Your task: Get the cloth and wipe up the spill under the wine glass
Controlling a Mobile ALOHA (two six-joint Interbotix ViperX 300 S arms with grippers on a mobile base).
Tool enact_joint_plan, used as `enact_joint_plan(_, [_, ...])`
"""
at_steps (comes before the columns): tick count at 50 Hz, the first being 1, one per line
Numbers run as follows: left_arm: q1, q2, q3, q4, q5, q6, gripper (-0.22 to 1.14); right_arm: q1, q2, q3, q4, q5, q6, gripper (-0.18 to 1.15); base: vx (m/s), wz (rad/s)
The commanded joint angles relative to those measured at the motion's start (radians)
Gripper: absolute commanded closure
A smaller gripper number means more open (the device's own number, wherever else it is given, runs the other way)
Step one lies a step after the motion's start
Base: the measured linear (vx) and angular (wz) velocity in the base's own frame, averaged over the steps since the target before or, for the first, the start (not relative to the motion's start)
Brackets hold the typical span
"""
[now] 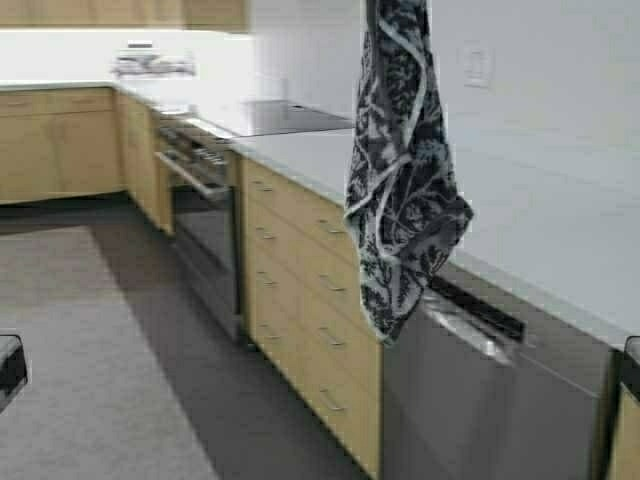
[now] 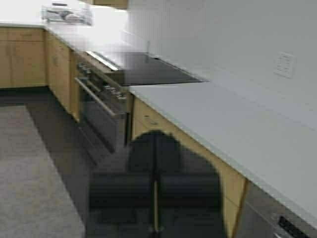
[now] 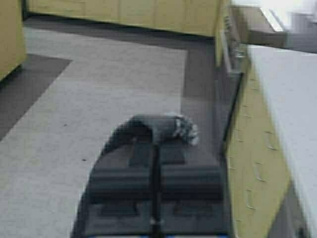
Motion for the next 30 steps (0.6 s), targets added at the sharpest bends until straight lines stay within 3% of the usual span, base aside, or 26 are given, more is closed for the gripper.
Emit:
enact_joint_plan(1, [0.0,0.015,-0.012,-0.002,-0.005,-0.002,0.89,-0.029,-0.005,-0.02,0.009,-0.031,0.002,0.9,-0.06,0.39])
enact_joint_plan(17, [0.0,0.015,-0.02,-0.002,-0.005,-0.006,0.89,-0.089,-0.006,-0.015,0.031,-0.04,0.002,0.9,-0.04,0.4])
enact_joint_plan(30, [0.0,0.005,-0.026,-0.002,-0.005,-0.008,0.89,-0.094,-0.029,0.005,0.061,-0.04,0.002,0.9,-0.02,0.57])
